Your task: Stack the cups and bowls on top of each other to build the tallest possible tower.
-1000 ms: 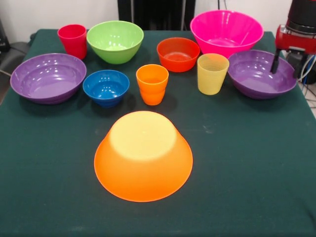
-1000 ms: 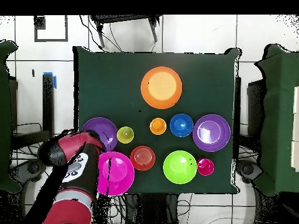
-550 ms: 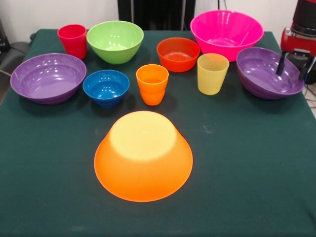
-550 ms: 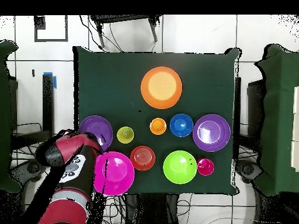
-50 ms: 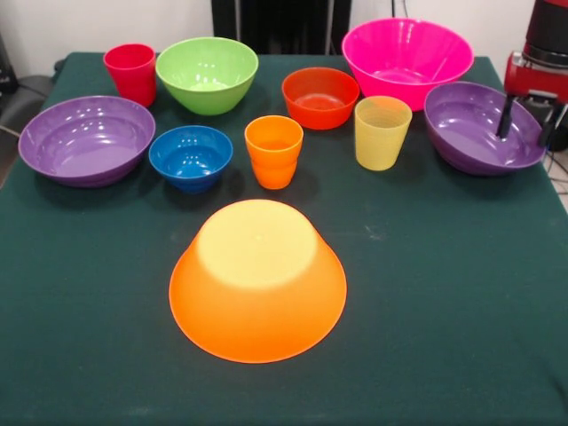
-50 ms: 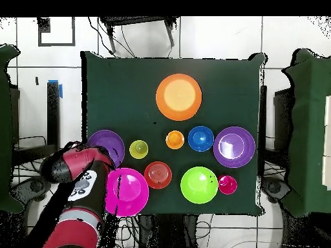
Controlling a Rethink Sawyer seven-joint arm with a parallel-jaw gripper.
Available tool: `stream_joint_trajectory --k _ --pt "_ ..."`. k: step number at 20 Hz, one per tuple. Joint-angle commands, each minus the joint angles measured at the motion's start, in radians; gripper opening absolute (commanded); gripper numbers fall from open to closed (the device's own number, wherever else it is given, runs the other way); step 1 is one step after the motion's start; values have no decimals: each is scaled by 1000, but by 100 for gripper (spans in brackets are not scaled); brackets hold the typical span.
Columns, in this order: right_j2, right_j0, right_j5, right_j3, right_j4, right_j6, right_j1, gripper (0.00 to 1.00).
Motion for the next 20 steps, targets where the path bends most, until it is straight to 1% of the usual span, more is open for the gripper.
stream_joint_trajectory --k 1,5,15,20 --pt "106 -36 -4 19 24 104 0 100" --pt "128 -62 9 28 13 80 -17 100" --pt "117 -58 101 16 17 70 -50 100" --pt "118 -55 96 10 22 77 -45 100"
